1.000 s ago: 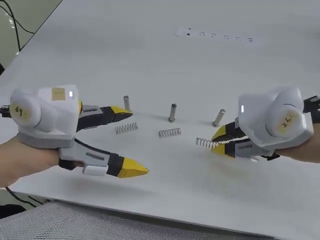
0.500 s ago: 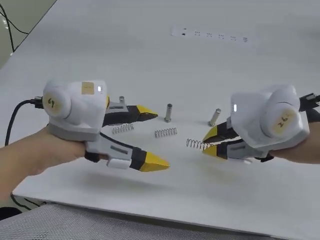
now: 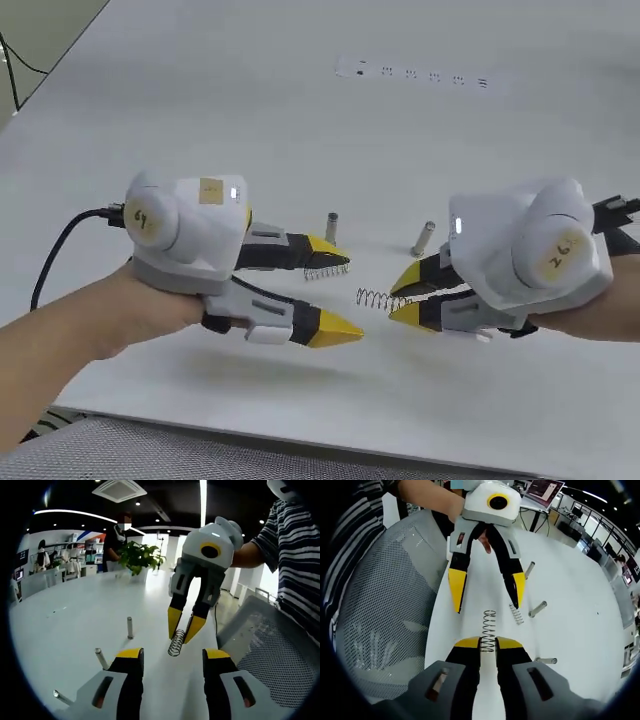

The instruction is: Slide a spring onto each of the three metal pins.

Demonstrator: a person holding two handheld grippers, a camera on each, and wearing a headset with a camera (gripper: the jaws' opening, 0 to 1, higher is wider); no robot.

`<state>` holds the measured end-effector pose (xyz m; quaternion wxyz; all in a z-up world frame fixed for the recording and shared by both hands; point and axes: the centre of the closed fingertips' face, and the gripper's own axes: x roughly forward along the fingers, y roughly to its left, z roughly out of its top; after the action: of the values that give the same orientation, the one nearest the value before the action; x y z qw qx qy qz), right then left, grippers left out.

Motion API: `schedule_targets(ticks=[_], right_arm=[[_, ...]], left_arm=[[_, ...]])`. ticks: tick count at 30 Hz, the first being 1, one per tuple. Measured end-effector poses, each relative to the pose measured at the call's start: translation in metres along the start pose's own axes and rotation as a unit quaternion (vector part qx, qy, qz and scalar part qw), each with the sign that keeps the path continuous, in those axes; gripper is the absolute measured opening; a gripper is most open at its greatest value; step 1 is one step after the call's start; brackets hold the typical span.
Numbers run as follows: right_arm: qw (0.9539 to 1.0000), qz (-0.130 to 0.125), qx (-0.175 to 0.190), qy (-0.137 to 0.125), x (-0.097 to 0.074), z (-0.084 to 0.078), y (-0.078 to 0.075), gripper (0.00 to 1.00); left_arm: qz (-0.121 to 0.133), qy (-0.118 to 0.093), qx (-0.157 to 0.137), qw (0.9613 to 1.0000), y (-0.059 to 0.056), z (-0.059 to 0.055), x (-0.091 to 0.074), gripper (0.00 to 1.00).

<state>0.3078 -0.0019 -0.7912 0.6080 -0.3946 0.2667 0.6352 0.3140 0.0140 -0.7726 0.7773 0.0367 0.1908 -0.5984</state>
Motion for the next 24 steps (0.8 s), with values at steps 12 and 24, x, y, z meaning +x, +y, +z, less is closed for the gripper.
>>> schedule_targets(ticks=[12, 24], right_arm=[[0.9999, -0.002, -0.006, -0.01, -0.005, 0.007, -0.002, 0.13], [0.9999, -0.002, -0.003, -0.016, -0.006, 0.007, 0.0, 0.13]], left_arm=[[-0.015, -0.013, -0.002, 0.9998, -0.005, 0.006, 0.008, 0.26], [-0.026, -0.02, -0.019, 0.9993, -0.008, 0.006, 0.012, 0.19]])
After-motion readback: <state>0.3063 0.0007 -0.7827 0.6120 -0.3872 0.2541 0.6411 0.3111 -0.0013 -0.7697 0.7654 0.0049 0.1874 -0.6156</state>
